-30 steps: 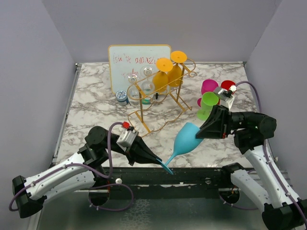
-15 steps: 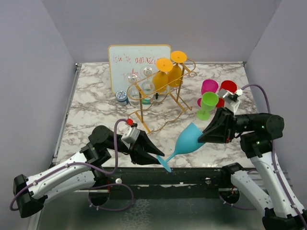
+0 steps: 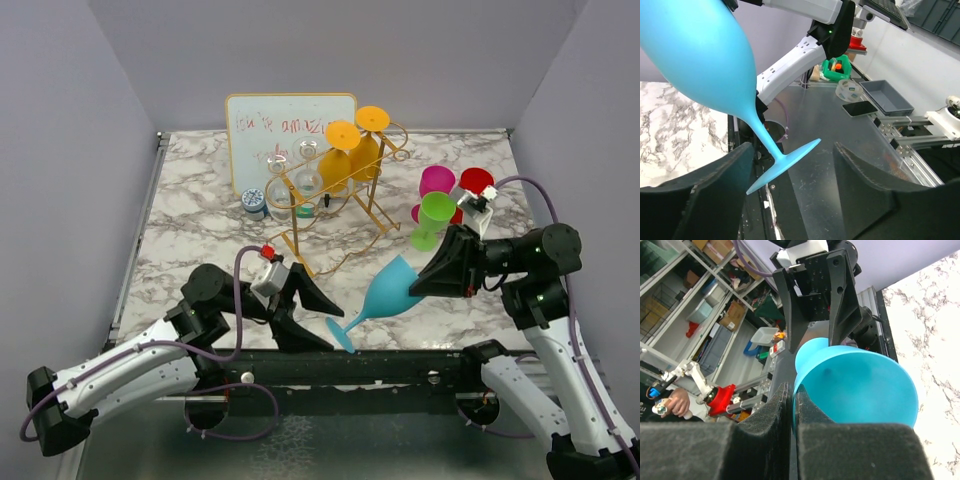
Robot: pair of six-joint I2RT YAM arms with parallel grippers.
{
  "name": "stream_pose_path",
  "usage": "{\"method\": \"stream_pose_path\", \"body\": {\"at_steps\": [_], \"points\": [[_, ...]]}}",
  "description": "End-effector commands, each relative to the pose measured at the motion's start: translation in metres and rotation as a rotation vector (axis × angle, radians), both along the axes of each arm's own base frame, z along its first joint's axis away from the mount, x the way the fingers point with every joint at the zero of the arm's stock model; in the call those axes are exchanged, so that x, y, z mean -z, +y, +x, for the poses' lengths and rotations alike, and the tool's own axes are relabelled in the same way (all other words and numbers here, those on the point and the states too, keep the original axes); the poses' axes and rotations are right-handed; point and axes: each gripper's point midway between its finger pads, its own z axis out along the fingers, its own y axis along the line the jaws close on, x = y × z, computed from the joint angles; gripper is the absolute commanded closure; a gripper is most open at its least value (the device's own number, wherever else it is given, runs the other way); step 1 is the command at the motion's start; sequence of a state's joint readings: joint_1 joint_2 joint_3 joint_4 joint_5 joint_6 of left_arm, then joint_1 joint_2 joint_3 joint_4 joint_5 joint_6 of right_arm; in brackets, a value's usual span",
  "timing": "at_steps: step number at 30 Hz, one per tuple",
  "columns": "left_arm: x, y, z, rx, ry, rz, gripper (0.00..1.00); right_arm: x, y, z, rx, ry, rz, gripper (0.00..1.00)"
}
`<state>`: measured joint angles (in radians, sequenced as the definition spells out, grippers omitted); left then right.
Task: Take the wine glass off the wine glass rack
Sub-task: Place the wine glass at the center of the board.
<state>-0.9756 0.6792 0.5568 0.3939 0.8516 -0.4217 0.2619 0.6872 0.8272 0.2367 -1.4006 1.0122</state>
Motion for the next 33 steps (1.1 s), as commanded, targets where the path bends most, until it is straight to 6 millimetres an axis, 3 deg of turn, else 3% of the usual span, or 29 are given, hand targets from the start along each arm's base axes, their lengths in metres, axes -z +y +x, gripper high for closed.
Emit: {"method": "stream_pose_path", "body": {"at_steps": [1, 8, 11, 18, 26, 33], "points": [[-0.001, 0.004, 0.002, -0.038, 0.007, -0.015, 0.3, 0.001, 0.0, 0.002, 0.02, -0.011, -0.019, 1.0], [0.007, 0.003, 0.02, -0.152, 0.009, 0.064, 0.24, 0.022, 0.003, 0.023, 0.106, 0.041, -0.076, 1.0], [0.023, 0.002, 0.042, -0.275, 0.036, 0.168, 0.21, 0.042, 0.004, 0.039, 0.172, 0.099, -0.137, 0.99], [0.05, 0.003, 0.061, -0.378, 0.079, 0.276, 0.14, 0.097, -0.002, 0.07, 0.313, 0.237, -0.329, 1.0], [0.059, 0.006, 0.066, -0.414, 0.112, 0.343, 0.06, 0.132, -0.032, 0.1, 0.597, 0.303, -0.565, 0.99], [0.053, 0.01, 0.074, -0.483, 0.151, 0.337, 0.01, 0.137, -0.07, 0.121, 0.845, 0.269, -0.72, 0.99]]}}
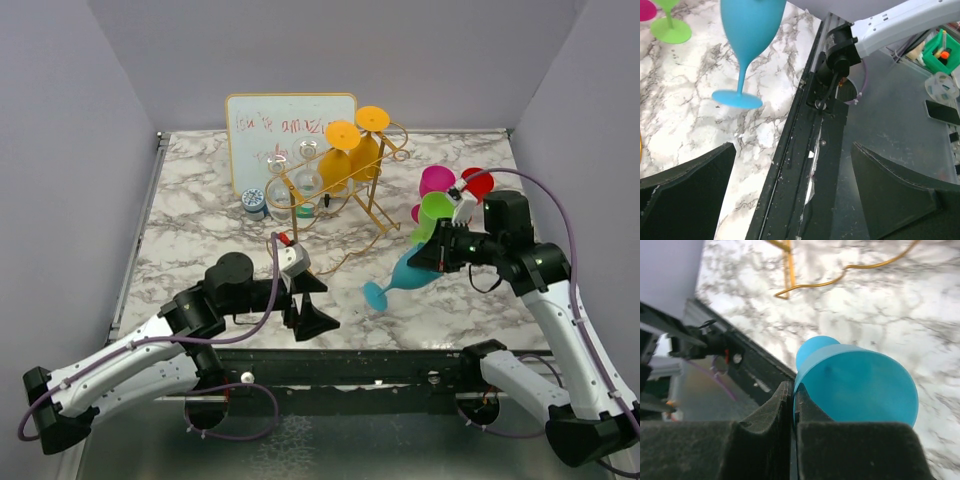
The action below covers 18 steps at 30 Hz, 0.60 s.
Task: Take the wine glass off the wine glass rack
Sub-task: Place the wine glass at the center of the board.
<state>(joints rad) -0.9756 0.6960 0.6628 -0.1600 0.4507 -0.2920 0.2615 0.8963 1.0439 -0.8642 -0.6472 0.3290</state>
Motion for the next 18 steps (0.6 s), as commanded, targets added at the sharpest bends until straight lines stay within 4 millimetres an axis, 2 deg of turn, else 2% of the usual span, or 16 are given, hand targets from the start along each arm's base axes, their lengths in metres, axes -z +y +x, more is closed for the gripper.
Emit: {"method": "stream_pose_path", "body": {"at_steps": [1, 6, 12, 18], "points": [[-0.014, 0.007, 0.01, -0.088, -0.006, -0.021, 0.01, 0.009, -0.043, 0.017, 0.207, -0.034, -0.222, 0.99], [-0.013, 0.011, 0.014, -0.122, 0.001, -0.012, 0.01, 0.02, -0.09, 0.032, 0.437, -0.046, -0.416, 0.99], [0.008, 0.038, 0.034, -0.292, -0.026, 0.089, 0.01, 0.04, -0.11, 0.039, 0.551, -0.011, -0.494, 1.0], [-0.006, 0.071, 0.048, -0.456, -0.119, 0.02, 0.01, 0.036, -0.135, 0.049, 0.692, -0.066, -0.561, 1.0]]}}
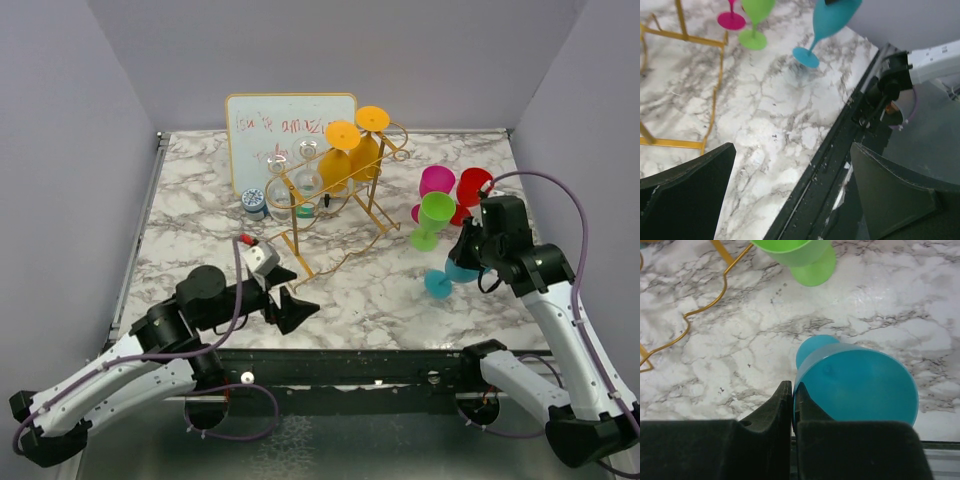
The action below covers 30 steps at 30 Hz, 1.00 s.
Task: Take the wine glass off the wine glass rack
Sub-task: Place the wine glass at the center of the board.
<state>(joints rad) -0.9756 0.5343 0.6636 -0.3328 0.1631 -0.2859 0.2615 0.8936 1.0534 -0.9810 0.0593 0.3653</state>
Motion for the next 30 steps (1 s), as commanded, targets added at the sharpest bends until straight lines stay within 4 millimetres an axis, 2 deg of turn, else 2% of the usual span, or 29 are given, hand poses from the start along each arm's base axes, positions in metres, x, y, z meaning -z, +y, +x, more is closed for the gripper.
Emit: {"method": "stream_pose_path", "body": {"at_steps": [1, 8, 14, 20, 30], "points": [[-0.006, 0.035, 0.023, -0.208, -0.086, -0.023, 0.01, -0.006, -0.034, 0.011, 0.183, -0.066, -0.111, 1.0], [0.003, 0.063, 0.026, -0.328, -0.108, -0.108, 0.01, -0.02, -0.055, 0.041, 0.346, -0.165, -0.168, 1.0], [0.007, 0.073, 0.028, -0.372, -0.11, -0.105, 0.01, -0.014, -0.048, 0.075, 0.347, -0.147, -0.186, 0.99], [0.012, 0.071, 0.031, -0.377, -0.096, -0.09, 0.01, -0.003, -0.046, 0.104, 0.355, -0.09, -0.234, 1.0], [0.025, 0.06, 0.031, -0.348, -0.056, -0.034, 0.01, -0.001, -0.063, 0.125, 0.368, -0.081, -0.227, 0.99]]}}
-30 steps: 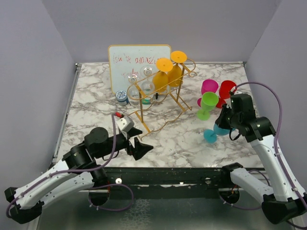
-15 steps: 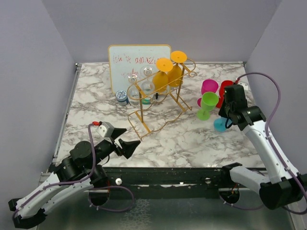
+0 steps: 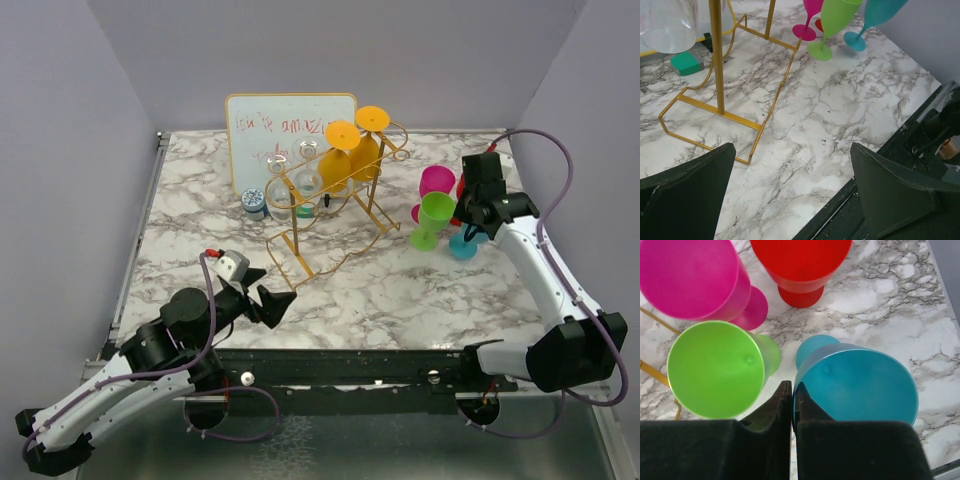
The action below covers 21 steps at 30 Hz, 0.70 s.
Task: Take the wine glass off the wine glass rack
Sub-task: Place the wine glass at the center of the board.
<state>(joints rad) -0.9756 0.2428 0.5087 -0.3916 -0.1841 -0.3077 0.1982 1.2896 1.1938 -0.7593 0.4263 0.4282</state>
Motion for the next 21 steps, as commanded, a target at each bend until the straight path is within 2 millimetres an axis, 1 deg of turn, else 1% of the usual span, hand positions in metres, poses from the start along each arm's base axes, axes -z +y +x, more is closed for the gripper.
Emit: {"method": "stream_pose_path", "body": {"at_steps": [1, 7, 14, 18, 21], "points": [[0.004, -0.002, 0.001, -0.001, 0.02, 0.009, 0.01, -0.01, -0.009, 0.016, 0.009, -0.04, -0.002, 0.99], [0.002, -0.003, -0.001, 0.01, 0.015, 0.005, 0.01, -0.002, -0.016, 0.023, 0.026, -0.018, 0.006, 1.0], [0.001, -0.002, 0.0, 0.005, 0.011, 0.0, 0.01, 0.001, -0.012, 0.035, 0.011, -0.009, 0.03, 1.0], [0.003, -0.003, 0.0, 0.006, 0.019, 0.005, 0.01, 0.003, -0.015, 0.04, 0.016, 0.001, 0.011, 0.98], [0.006, -0.006, -0.001, 0.017, 0.029, 0.015, 0.01, 0.007, -0.013, 0.042, -0.002, 0.026, 0.011, 0.97]]}}
